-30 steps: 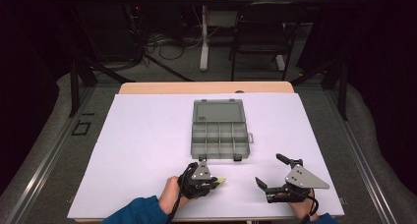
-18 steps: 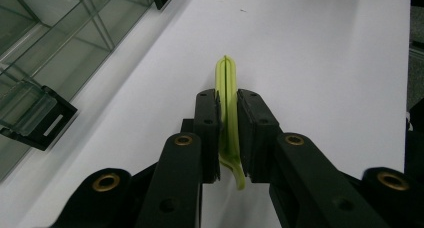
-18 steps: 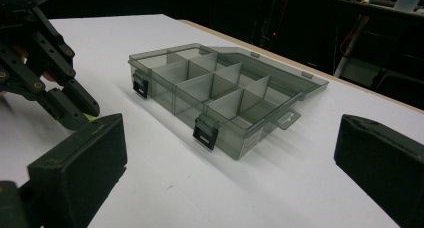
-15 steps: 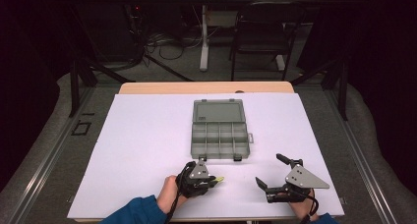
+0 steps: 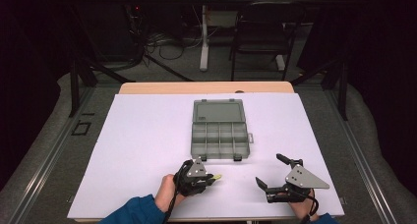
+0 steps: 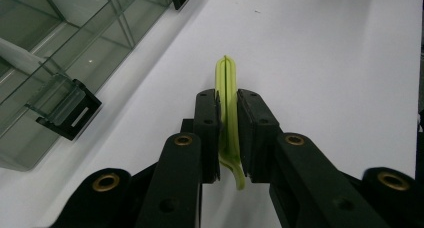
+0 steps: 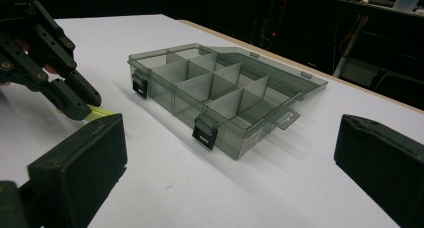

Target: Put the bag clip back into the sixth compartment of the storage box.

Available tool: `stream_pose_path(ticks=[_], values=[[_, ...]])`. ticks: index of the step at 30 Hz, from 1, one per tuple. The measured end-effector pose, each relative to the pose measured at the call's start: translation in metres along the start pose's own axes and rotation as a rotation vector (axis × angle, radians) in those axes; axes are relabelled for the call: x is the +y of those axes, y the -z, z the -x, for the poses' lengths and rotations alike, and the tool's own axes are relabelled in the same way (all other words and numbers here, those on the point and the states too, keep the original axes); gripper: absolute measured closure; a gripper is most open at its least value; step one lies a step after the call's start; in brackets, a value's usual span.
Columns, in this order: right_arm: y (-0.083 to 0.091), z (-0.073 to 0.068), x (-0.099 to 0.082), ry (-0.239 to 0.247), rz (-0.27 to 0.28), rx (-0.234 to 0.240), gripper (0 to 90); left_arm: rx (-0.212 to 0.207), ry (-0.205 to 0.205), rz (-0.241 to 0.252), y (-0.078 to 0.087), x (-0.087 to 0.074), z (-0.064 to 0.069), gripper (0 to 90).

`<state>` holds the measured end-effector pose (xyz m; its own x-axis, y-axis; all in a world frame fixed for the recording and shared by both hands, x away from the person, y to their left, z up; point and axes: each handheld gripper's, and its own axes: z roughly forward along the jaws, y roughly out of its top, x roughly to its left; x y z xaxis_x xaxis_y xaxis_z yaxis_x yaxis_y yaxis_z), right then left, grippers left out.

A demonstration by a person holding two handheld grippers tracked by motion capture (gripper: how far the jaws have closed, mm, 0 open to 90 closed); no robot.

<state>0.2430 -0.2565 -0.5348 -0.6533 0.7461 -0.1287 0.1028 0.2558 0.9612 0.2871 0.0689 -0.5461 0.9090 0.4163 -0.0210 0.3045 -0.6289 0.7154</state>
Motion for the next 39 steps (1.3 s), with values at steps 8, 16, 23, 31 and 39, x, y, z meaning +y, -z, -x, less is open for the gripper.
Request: stream_pose_path(ticks=[8, 16, 23, 31, 39], values=[[0.0, 0.0, 0.0, -0.001, 0.0, -0.002, 0.0, 0.008, 0.012, 0.0, 0.003, -0.002, -0.004, 80.0], [0.0, 0.0, 0.0, 0.001, -0.001, -0.003, 0.0, 0.021, 0.022, 0.008, 0.007, -0.004, -0.007, 79.9], [0.0, 0.0, 0.0, 0.0, -0.001, -0.003, 0.1, 0.032, 0.026, 0.01, 0.009, -0.004, -0.009, 80.0], [0.0, 0.0, 0.0, 0.0, -0.002, -0.003, 0.1, 0.039, 0.027, 0.013, 0.013, -0.004, -0.011, 80.0], [0.0, 0.0, 0.0, -0.001, -0.004, -0.002, 0.0, 0.055, 0.041, 0.025, 0.02, -0.005, -0.016, 80.0]])
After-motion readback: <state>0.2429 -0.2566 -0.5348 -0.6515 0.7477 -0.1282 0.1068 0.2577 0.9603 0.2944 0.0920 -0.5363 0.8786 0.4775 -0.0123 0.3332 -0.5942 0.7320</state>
